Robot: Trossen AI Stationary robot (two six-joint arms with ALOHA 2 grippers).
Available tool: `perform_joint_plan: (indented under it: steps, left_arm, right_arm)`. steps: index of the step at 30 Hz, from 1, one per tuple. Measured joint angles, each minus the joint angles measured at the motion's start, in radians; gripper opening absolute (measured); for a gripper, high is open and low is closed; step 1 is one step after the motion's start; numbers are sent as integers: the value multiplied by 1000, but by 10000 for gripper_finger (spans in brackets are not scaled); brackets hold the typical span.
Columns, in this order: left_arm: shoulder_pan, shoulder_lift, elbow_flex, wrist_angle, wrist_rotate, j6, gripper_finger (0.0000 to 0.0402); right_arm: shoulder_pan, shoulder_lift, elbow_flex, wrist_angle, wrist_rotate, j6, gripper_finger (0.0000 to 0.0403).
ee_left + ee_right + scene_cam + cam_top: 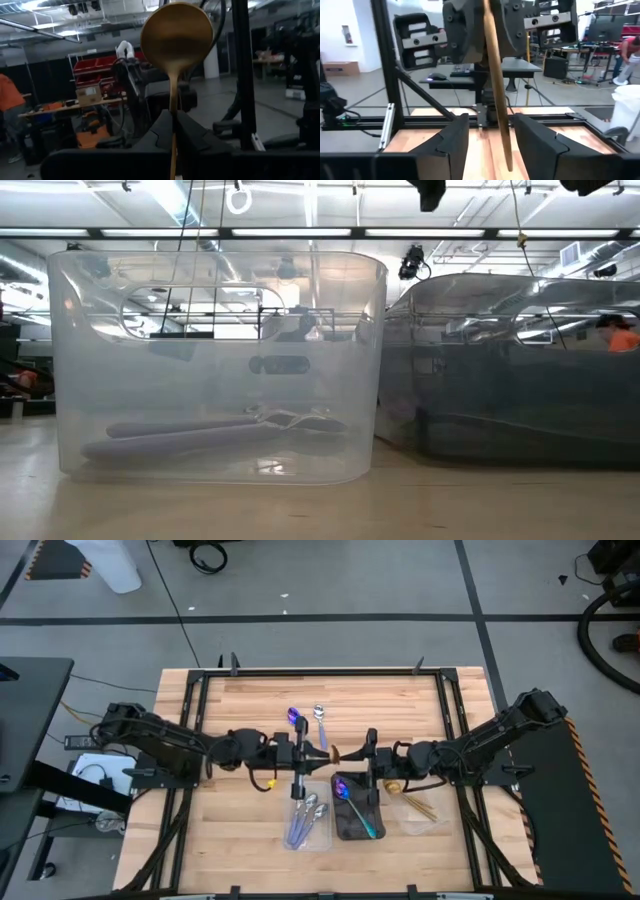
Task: Sort silverware by color (type)
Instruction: Put the gold spoon into the right transparent bin
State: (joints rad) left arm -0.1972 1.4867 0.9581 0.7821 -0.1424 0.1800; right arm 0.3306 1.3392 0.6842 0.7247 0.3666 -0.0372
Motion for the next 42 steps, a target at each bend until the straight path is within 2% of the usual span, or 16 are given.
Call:
perform_joint_plan:
  steps: [5, 12, 22, 25, 28, 32, 36, 42]
  left_arm:
    - [40, 24, 0, 22, 65, -45, 13]
    - [56, 54, 0, 20, 68, -63, 13]
    - [68, 54, 0, 9, 66, -68, 14]
    - [72, 54, -1, 2, 68, -76, 16]
    - [73, 54, -1, -18, 62, -86, 37]
    - [73, 53, 0, -40, 60, -59, 96]
    - [73, 12, 0, -160, 60, -56, 145]
    - [67, -65, 0, -436, 45, -103, 161]
  right_arm:
    - [-27, 0, 0, 16, 6, -6, 158]
    - [-59, 0, 0, 31, 9, -9, 133]
    - [-62, 0, 0, 3, 6, -26, 26]
    - [-62, -1, 0, -23, 8, -16, 25]
    - [-62, -1, 0, -42, 14, 35, 25]
    - [-63, 1, 0, -59, 18, 48, 25]
    - [-55, -1, 0, -66, 43, 105, 25]
    - [-35, -42, 0, -204, 78, 197, 31]
